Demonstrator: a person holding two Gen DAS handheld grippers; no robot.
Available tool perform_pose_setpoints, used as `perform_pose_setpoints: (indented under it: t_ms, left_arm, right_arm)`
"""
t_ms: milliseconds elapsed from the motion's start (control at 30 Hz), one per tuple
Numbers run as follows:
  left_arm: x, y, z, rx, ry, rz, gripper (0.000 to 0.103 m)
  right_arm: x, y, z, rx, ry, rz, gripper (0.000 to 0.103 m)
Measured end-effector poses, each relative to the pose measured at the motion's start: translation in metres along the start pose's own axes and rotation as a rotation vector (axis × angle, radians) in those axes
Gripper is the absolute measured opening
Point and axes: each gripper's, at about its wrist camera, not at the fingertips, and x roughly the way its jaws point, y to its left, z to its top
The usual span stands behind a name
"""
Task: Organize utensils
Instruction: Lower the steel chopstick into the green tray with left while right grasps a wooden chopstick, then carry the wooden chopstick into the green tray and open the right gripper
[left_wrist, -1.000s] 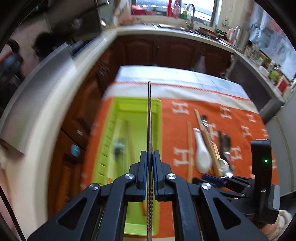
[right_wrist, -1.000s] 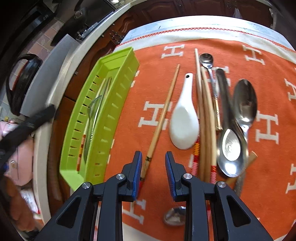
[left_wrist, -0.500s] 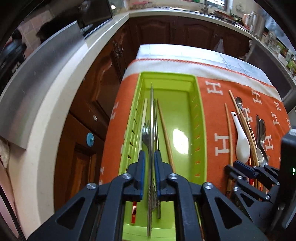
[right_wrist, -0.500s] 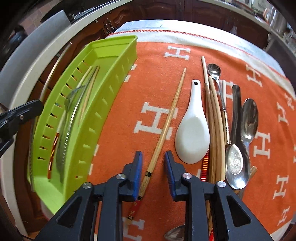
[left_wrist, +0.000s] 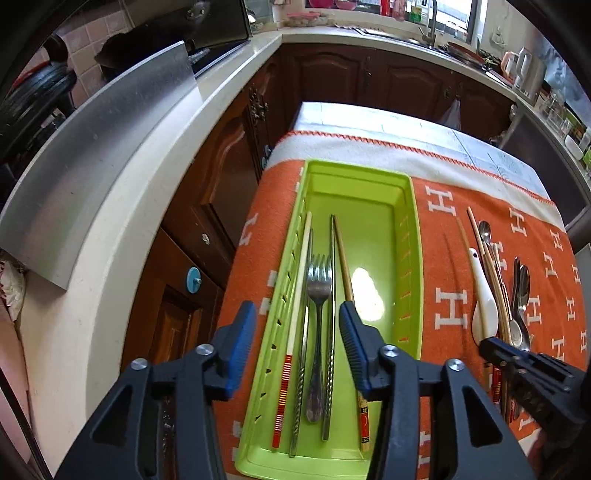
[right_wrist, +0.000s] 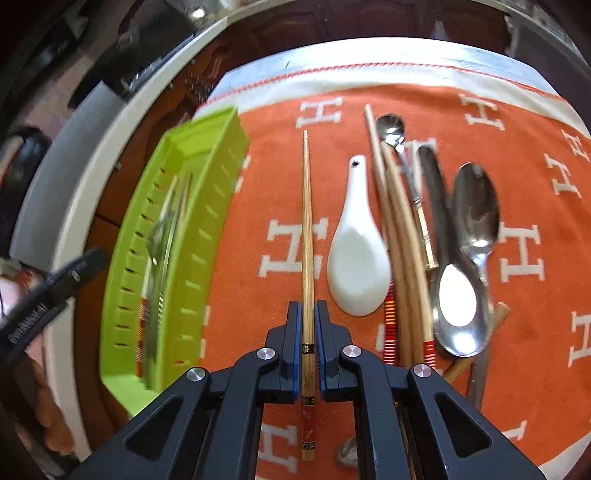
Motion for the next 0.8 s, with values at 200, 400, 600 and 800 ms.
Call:
perform_pose_setpoints:
  t_ms: [200, 400, 600, 800]
  left_arm:
    - [-0.013, 0.004, 0.004, -0.019, -0.056, 0.117, 0.081]
    - [-0.016, 0.015, 0.007, -0.062, -0.062, 0.174, 0.083]
    - [-0.015, 0.024, 0.006, -0.097, -0.061, 0.196, 0.083]
    - [-0.014, 0.031, 0.006, -0.123, -0.059, 0.189, 0.083]
  right_arm:
    - [-0.035, 0.013, 0.015, 0.017, -0.005, 0.138, 0.006]
    - [-0.049, 0.053, 0.028, -0.012, 0.037, 0.225, 0.006]
    - [-0.035, 0.083, 0.041, 0.002, 0.073, 0.242, 0.007]
    - [-0.014, 0.095, 0.046, 0.012, 0.105, 0.242, 0.009]
